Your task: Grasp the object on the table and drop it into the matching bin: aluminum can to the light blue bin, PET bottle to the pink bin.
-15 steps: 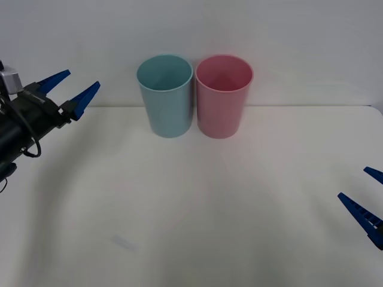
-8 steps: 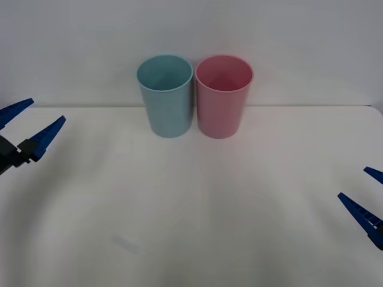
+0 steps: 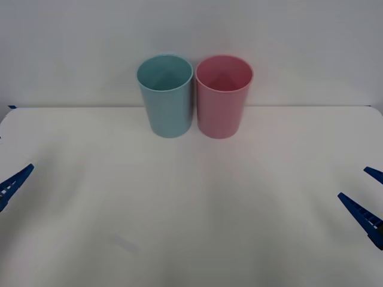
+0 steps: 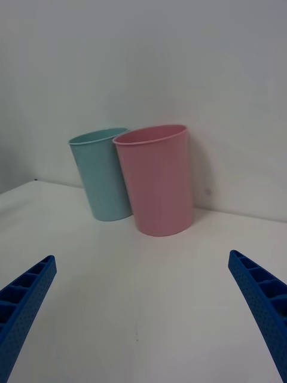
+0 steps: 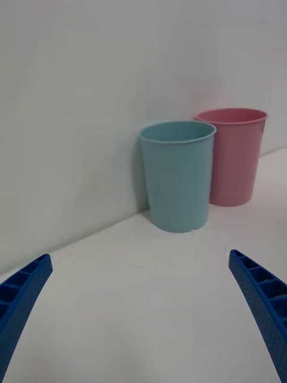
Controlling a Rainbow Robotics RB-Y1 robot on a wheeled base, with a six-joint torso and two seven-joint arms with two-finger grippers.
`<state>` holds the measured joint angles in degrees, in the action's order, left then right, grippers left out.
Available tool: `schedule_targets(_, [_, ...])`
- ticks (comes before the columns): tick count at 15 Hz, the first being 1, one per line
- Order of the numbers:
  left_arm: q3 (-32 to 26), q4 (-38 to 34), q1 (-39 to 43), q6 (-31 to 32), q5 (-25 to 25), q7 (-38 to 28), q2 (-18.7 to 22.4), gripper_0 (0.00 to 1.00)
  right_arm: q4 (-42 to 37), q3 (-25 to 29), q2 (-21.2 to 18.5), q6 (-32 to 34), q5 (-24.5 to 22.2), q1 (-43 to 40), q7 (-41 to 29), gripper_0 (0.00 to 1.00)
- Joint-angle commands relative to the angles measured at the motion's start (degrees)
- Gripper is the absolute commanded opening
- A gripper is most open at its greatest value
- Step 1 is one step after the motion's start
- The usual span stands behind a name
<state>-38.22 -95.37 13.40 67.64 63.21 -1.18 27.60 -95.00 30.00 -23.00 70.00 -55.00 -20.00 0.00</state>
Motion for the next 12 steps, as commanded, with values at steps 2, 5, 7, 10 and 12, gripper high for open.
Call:
schedule_targets(2, [0.25,0.01,4.35,0.47,-3.62,0.12,2.11,1.00,0.00,0.00,0.00,0.00,0.00,0.00,0.00,1.00])
schedule_targets(5, [2.18,0.01,6.11,0.47,-4.77,-0.05,2.81,1.00,0.00,0.00,0.00,0.00,0.00,0.00,0.00,1.00])
schedule_targets(7, [4.82,0.01,6.90,-2.34,-4.77,-0.14,2.90,1.00,0.00,0.00,0.00,0.00,0.00,0.00,0.00,1.00])
schedule_targets(10, [4.82,0.01,6.90,-2.34,-4.77,-0.14,2.90,1.00,0.00,0.00,0.00,0.00,0.00,0.00,0.00,1.00])
schedule_targets(12, [4.82,0.01,6.90,-2.34,-4.77,-0.14,2.90,1.00,0.00,0.00,0.00,0.00,0.00,0.00,0.00,1.00])
